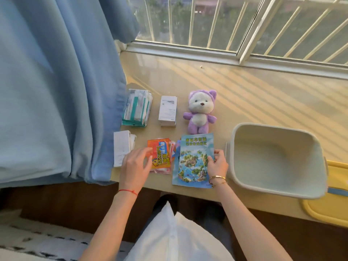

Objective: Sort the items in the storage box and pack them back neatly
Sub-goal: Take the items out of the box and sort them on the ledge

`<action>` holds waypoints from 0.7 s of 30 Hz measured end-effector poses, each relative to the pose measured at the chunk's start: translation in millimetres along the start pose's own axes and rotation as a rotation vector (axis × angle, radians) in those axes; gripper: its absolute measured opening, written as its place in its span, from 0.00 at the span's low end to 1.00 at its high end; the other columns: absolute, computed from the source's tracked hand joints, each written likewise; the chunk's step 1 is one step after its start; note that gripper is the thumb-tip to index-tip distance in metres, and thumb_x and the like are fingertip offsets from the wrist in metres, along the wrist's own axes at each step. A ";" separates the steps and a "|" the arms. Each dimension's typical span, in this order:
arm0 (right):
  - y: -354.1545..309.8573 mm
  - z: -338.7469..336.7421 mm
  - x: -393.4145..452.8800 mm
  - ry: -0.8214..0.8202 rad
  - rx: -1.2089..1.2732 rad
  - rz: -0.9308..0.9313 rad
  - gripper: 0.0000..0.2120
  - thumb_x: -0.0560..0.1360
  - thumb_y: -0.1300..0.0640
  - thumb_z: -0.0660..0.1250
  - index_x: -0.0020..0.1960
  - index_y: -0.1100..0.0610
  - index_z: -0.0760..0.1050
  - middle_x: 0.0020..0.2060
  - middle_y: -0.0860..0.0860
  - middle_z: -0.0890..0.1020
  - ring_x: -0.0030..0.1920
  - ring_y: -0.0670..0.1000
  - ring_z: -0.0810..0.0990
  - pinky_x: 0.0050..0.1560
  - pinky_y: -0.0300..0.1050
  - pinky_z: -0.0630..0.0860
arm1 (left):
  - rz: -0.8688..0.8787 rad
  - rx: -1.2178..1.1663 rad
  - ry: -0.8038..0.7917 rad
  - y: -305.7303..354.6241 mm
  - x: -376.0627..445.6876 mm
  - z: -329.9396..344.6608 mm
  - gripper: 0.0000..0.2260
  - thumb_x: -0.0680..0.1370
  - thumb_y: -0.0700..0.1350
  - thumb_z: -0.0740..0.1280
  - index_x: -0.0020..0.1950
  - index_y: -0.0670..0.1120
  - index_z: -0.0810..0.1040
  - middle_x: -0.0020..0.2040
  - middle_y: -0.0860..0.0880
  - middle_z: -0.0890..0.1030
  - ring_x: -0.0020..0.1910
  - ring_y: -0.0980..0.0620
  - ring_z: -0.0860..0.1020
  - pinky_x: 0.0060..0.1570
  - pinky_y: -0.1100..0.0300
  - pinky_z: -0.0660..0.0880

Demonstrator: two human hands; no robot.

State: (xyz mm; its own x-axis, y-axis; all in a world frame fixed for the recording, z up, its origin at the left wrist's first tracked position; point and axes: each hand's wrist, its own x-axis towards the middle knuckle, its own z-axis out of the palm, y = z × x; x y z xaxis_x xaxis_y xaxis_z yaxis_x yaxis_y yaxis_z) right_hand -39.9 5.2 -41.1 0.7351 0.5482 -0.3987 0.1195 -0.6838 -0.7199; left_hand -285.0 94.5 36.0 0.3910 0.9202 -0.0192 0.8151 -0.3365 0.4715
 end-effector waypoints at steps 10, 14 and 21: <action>27.5 54.9 17.5 -0.034 -0.106 0.142 0.07 0.78 0.60 0.62 0.56 0.58 0.69 0.46 0.50 0.79 0.45 0.52 0.77 0.43 0.42 0.68 | 0.035 0.005 -0.041 -45.8 13.5 23.8 0.10 0.76 0.43 0.67 0.57 0.45 0.79 0.51 0.49 0.82 0.51 0.51 0.79 0.54 0.58 0.70; 38.3 59.1 18.9 -0.035 -0.176 0.129 0.14 0.77 0.56 0.65 0.61 0.58 0.69 0.54 0.53 0.78 0.53 0.53 0.77 0.51 0.45 0.72 | 0.023 -0.010 -0.054 -53.7 15.0 36.8 0.11 0.77 0.43 0.67 0.58 0.45 0.78 0.52 0.48 0.82 0.52 0.51 0.79 0.55 0.58 0.69; 54.8 60.5 5.6 0.020 -0.308 0.092 0.31 0.74 0.52 0.69 0.72 0.59 0.62 0.67 0.56 0.69 0.68 0.56 0.66 0.69 0.49 0.63 | -0.045 -0.031 -0.065 -66.5 17.9 62.4 0.14 0.77 0.44 0.67 0.62 0.45 0.75 0.55 0.47 0.80 0.56 0.51 0.77 0.56 0.59 0.70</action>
State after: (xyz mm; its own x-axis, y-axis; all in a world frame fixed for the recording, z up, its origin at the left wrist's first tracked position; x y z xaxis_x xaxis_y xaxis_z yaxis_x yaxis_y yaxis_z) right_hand -69.6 0.0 -117.1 0.7645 0.4704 -0.4407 0.2466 -0.8452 -0.4742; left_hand -305.5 120.9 -50.8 0.3820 0.9190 -0.0976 0.8192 -0.2879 0.4960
